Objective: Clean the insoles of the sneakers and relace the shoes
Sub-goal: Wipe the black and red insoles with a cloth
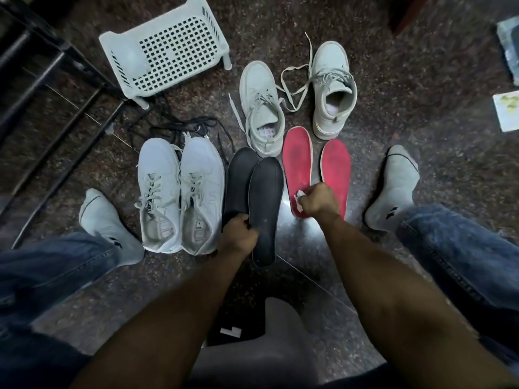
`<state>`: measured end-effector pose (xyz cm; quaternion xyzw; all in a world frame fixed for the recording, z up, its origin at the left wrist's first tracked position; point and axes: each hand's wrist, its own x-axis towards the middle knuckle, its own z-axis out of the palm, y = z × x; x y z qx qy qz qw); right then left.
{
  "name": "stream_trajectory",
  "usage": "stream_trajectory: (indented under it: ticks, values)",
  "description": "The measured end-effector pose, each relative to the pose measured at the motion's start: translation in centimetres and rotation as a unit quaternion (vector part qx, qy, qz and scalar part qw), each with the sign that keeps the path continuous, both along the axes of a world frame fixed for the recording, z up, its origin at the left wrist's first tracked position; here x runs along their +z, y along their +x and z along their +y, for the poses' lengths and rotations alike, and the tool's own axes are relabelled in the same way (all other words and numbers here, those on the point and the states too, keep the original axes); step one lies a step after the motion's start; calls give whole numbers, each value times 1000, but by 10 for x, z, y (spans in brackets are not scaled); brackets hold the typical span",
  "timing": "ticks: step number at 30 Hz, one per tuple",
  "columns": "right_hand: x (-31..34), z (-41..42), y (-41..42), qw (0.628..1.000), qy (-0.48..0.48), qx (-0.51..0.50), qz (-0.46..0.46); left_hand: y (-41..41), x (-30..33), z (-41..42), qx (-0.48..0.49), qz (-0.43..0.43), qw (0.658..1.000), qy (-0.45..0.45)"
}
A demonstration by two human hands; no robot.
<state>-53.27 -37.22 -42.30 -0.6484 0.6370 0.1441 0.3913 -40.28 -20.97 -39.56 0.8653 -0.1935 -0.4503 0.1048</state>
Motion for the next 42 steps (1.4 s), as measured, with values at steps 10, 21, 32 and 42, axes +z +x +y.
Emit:
stream_trajectory:
  ticks: [10,21,32,42]
  values:
    - [82,15,-10,904,228,-229,-279,0,45,-35,257,308,910,-104]
    - [157,46,-3,902,232,-65,-359,23,116,-32,349,563,689,-294]
    - [242,38,45,870,-196,170,-418,39,170,-29,297,561,668,-388]
    - [256,77,53,812,-322,413,-257,50,182,-27,330,546,622,-455]
